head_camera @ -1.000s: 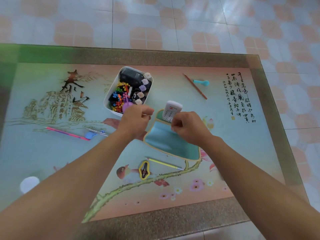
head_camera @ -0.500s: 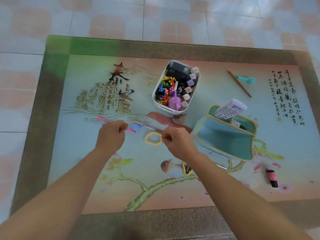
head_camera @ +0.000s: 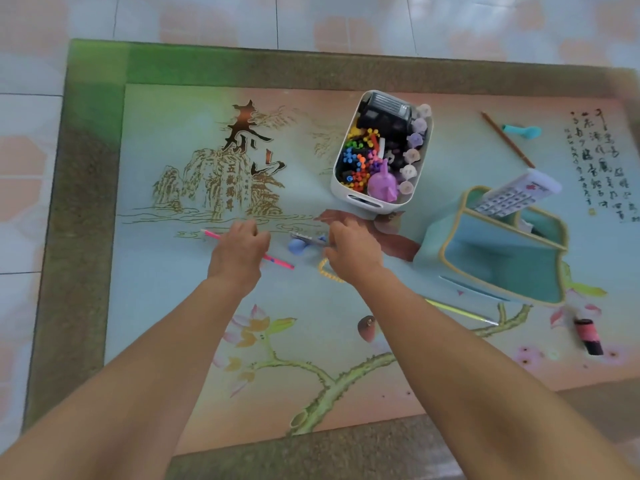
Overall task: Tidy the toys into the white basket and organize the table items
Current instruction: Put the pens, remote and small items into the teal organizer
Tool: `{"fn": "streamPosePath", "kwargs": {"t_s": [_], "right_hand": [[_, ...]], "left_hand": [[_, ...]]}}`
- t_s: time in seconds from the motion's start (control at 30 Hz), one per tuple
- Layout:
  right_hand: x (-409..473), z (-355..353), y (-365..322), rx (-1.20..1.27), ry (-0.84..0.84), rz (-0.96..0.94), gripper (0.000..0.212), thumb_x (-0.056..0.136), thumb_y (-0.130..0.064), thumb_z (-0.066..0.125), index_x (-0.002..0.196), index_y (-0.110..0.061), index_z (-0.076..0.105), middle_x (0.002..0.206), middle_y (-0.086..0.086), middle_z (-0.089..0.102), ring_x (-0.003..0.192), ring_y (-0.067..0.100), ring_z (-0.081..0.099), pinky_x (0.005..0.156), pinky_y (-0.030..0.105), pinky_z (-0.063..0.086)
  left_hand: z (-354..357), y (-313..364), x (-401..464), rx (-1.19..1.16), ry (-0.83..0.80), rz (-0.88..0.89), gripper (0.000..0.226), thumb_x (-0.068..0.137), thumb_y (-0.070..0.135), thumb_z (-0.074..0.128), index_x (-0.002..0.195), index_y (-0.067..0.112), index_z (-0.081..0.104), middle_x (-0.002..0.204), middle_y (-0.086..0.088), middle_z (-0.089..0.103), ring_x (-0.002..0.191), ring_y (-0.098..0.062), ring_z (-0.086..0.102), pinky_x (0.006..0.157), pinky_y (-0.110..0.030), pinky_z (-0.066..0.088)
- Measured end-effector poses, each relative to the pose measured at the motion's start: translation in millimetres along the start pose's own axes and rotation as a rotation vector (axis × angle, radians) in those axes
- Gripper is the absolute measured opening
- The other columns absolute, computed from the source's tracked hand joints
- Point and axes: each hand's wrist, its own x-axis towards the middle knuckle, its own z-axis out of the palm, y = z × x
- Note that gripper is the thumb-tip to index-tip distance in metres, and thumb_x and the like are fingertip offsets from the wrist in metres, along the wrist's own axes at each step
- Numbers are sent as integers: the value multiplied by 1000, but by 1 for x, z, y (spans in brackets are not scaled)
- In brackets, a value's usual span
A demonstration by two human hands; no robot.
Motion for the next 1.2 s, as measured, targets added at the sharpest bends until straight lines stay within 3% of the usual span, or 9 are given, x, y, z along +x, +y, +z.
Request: {"fn": "streamPosePath", "kwargs": {"t_s": [0.17, 0.27, 0.33, 0.5, 0.6, 0.8, 0.97, 1.1, 1.2], "right_hand": [[1, 1, -1, 88, 4, 8, 19, 92, -18, 53, 108, -8, 52, 117, 15, 52, 105, 34, 50, 79, 39, 40], [-20, -11, 5, 211, 50, 28, 13, 94, -11, 48, 89, -12, 36, 89, 13, 52, 76, 29, 42, 62, 36, 30], [-41, -16, 14, 282, 82, 39, 16, 93, -6, 45, 86, -12, 32, 83, 9, 49, 72, 27, 40, 61, 38, 31], [-100, -17, 67, 106, 111, 128, 7, 92, -16, 46, 96, -12, 43, 90, 10, 60, 79, 35, 54, 64, 40, 40], [-123, -16, 112, -58, 55, 224, 24, 91, -11, 45, 115, -10, 51, 105, 13, 66, 95, 36, 61, 67, 37, 40], [-138, -1, 179, -247, -12, 307, 43, 88, -7, 48, 130, -15, 45, 103, 10, 68, 96, 31, 63, 67, 30, 33], [-132, 5, 196, -227, -2, 217, 37, 90, -6, 48, 126, -12, 46, 109, 12, 66, 102, 32, 61, 69, 32, 34], [-148, 5, 206, -179, 22, 103, 35, 97, -14, 44, 129, -1, 43, 117, 17, 57, 107, 34, 54, 81, 38, 41], [-165, -3, 204, -99, -1, 102, 24, 98, -14, 41, 118, -2, 42, 112, 16, 54, 100, 34, 54, 72, 39, 39]], "left_hand": [[2, -3, -3, 9, 45, 53, 15, 82, 0, 62, 89, 10, 53, 92, -8, 49, 87, -25, 43, 66, -32, 29], [-13, 11, -8, -230, 51, -16, 6, 92, 10, 51, 89, 11, 46, 81, -8, 55, 71, -27, 46, 59, -35, 33], [-20, 25, -12, -353, 32, 6, 6, 95, 13, 43, 90, 14, 41, 75, -6, 53, 64, -28, 46, 56, -36, 33], [-35, 88, -16, -502, -27, 101, 12, 96, 20, 38, 94, 11, 44, 74, -4, 49, 69, -29, 45, 62, -39, 35], [-28, 131, -15, -517, -52, 169, 19, 96, 21, 41, 88, 6, 49, 79, -10, 54, 76, -33, 49, 64, -37, 33], [2, 189, -20, -450, -131, 264, 23, 95, 21, 41, 76, 10, 43, 69, -4, 45, 69, -29, 44, 59, -34, 27], [9, 210, -25, -458, -128, 292, 28, 95, 21, 43, 69, 10, 40, 57, 1, 39, 61, -30, 45, 56, -37, 30], [0, 225, -33, -490, -149, 326, 30, 94, 22, 46, 68, 10, 40, 56, 1, 38, 57, -26, 42, 53, -36, 25], [-10, 233, -36, -545, -148, 357, 32, 94, 22, 49, 66, 9, 41, 54, 3, 36, 56, -23, 37, 55, -35, 25]]}}
